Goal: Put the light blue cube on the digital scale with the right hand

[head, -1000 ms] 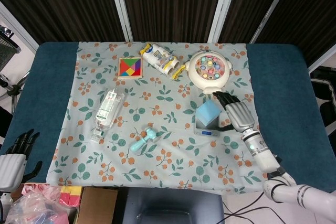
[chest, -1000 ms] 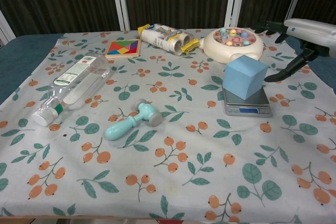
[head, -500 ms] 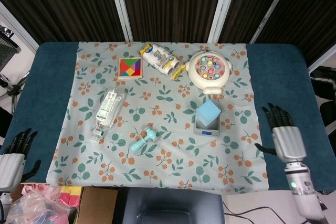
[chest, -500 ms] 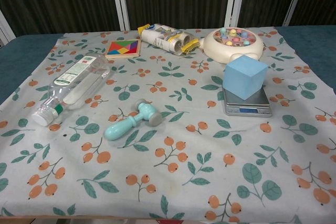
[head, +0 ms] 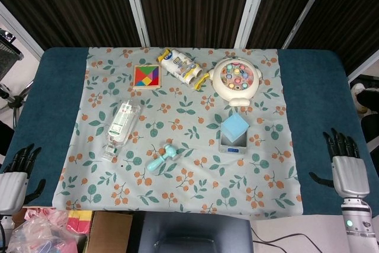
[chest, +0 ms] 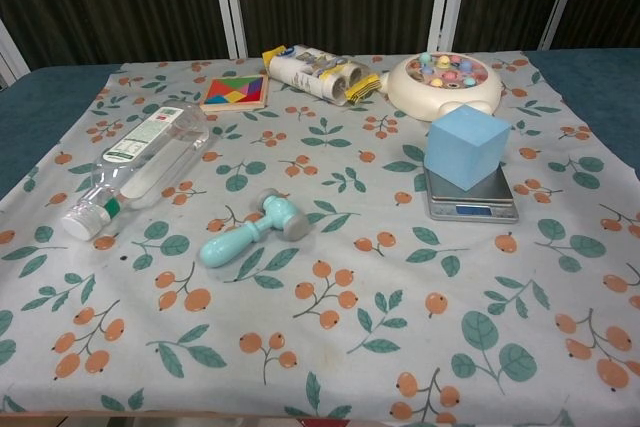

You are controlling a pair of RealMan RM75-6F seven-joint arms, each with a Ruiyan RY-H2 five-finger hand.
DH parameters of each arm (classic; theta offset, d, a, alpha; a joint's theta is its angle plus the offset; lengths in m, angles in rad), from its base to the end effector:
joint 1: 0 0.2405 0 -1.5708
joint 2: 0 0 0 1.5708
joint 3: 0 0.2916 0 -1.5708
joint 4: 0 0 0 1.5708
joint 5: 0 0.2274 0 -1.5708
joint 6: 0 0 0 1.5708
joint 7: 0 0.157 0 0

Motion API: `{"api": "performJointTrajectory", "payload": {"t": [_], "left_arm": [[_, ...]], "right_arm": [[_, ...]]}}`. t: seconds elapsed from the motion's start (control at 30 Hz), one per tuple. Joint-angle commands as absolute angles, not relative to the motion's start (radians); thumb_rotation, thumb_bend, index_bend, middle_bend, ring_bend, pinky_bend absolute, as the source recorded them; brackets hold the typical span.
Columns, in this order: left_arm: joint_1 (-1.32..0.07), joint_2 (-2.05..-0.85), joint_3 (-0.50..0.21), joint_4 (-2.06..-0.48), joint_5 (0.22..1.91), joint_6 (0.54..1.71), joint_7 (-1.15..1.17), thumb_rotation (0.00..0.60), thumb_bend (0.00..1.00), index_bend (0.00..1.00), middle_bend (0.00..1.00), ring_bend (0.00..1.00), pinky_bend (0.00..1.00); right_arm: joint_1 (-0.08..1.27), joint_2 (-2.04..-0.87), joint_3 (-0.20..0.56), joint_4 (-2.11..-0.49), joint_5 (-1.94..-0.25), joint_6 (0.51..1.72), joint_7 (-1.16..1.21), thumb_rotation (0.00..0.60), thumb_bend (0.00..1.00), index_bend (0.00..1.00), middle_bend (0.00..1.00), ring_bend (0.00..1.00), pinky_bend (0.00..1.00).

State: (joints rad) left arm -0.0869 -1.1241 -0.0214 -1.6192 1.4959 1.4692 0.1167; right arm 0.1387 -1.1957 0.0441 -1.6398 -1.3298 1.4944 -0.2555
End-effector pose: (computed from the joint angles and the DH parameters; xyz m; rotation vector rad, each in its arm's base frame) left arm -0.3513 0.1921 0.1498 -1.4427 -0.8552 -0.8004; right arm -0.3505 -0.2130 0.1368 1.3350 -0.8427 0.7362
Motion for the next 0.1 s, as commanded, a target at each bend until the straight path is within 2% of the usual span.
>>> {"api": "performJointTrajectory", "payload": {"t": [0.03,0.1], "left_arm": [[-0.088,-1.124,-0.022,-1.617,1.497,1.468,0.113,0.6,0.37,0.07,0.0,0.06,0.31],[-0.088,-1.123,-0.021,-1.617,1.496,1.466,0.11,0.6,0.37,0.07,0.0,0.06,0.31]], "right_arm": [[0.135,-1.201,0.046,-1.637,-1.335,1.493,-0.261,0.6,0.2,0.0,0.01,0.0,0.16],[0.133,-1.204,0.049,-1.635,-1.338,1.493,-0.263,0.6,0.2,0.0,0.01,0.0,0.16]]}}
